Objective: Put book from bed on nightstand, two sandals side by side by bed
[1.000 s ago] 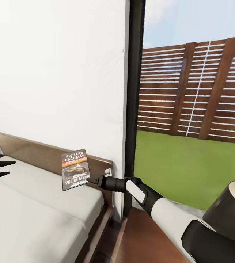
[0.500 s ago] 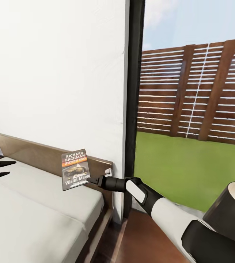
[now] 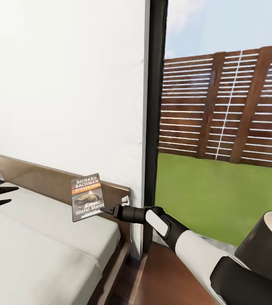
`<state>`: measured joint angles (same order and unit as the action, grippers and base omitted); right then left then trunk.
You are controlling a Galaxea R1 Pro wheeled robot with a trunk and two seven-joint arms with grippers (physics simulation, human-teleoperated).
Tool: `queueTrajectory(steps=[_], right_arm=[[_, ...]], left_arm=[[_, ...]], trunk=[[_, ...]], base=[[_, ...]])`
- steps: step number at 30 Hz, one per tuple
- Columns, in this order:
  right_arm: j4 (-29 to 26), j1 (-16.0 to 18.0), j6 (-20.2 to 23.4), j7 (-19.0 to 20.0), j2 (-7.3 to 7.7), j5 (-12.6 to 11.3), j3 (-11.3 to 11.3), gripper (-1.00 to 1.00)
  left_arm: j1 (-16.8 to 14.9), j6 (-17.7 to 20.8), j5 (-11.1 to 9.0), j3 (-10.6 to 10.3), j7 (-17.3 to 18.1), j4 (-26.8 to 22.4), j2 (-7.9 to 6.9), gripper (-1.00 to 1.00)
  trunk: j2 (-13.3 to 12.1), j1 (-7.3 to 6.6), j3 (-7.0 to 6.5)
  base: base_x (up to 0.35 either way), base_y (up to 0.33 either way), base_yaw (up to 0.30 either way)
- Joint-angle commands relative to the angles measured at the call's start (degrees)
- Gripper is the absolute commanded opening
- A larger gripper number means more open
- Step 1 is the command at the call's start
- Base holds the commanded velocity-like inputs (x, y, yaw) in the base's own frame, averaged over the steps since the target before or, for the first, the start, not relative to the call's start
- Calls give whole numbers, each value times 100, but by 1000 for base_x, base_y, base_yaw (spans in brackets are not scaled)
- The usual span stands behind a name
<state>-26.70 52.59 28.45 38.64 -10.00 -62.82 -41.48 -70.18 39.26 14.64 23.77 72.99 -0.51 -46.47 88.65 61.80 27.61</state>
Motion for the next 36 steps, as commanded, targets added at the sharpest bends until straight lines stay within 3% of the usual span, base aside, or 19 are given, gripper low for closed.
queueTrajectory(steps=[1,36], right_arm=[[7,8,30,9,0,-55,-18,-100],[42,5,21,-49,0,-55,-27,-100]], left_arm=[[-4,56,57,49,24,-1,-3,100],[-4,50,60,47,19,-1,15,100]], trunk=[[4,0,7],[4,0,7]], base=[[0,0,0],[-30,0,0]])
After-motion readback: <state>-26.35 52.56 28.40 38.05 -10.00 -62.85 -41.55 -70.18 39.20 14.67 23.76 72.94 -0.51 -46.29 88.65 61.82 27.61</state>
